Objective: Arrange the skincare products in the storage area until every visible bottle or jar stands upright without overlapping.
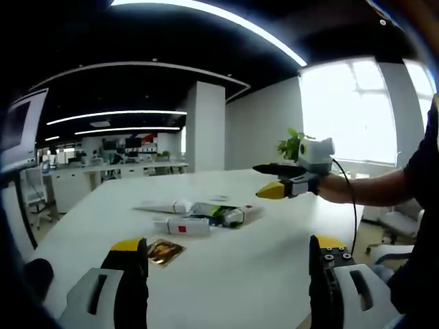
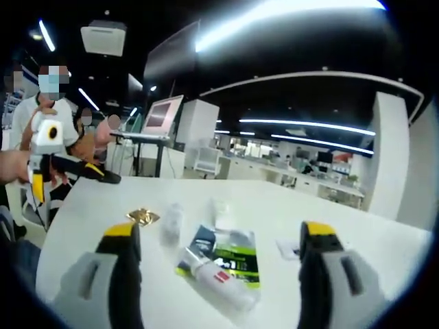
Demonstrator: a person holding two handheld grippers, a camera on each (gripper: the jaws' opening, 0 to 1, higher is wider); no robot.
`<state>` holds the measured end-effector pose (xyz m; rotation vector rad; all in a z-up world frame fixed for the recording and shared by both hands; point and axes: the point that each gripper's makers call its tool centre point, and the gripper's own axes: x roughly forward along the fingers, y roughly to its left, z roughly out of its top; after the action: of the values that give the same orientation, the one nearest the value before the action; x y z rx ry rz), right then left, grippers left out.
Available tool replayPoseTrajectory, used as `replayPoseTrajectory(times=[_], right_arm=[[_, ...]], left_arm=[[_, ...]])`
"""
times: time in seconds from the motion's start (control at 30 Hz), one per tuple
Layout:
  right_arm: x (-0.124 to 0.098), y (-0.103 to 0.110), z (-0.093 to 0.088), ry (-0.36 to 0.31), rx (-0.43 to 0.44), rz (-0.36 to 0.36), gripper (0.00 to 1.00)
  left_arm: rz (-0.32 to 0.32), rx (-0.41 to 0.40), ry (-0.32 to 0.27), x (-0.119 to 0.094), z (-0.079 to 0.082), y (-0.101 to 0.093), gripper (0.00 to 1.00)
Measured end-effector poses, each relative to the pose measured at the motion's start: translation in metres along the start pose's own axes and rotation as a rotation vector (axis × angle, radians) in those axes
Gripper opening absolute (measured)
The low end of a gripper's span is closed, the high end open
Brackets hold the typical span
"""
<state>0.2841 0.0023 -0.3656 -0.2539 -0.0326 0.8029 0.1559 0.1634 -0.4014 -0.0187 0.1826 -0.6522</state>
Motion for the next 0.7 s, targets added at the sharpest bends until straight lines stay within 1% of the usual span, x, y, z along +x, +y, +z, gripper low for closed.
replayPoseTrajectory(times=[0.37, 0.7], right_arm=[[0.0054, -0.002, -0.0014, 0.004, -0.004, 0.004, 0.97], [0.0077, -0.0021, -0.0027, 0.006, -0.003, 0.008, 0.96]], left_arm=[[0.007, -0.001, 0.002, -0.0008, -0.0022, 0.0063, 1.0], [0.008, -0.003, 0.003, 0.0003, -0.0028, 0.0069, 1.0]])
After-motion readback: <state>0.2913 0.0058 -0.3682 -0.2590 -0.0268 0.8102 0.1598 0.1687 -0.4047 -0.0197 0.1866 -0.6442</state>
